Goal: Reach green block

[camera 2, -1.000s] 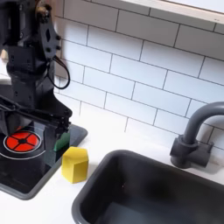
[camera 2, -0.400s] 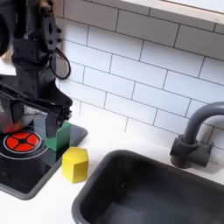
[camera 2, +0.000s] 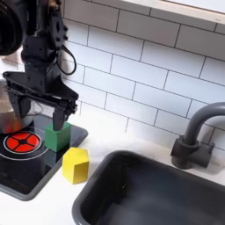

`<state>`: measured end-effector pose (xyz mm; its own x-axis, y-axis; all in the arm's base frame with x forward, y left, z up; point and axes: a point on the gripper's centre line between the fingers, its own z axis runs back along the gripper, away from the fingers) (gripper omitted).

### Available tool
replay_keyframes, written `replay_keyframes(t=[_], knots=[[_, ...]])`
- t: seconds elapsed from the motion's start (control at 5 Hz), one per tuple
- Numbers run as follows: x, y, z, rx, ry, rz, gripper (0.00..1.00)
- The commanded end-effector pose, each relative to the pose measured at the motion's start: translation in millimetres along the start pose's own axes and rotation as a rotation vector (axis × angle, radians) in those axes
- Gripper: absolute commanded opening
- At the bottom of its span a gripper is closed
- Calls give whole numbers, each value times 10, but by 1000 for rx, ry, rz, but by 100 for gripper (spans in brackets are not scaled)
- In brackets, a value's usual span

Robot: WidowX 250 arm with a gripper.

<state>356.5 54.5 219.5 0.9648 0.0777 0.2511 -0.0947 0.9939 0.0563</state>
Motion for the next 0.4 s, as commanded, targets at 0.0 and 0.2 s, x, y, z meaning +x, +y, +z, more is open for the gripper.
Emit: replay_keyframes(t=[0.0,0.2], knots=[[150,-23,-89,-2,2,14,100],[204,-28,-143,3,5,26,100]])
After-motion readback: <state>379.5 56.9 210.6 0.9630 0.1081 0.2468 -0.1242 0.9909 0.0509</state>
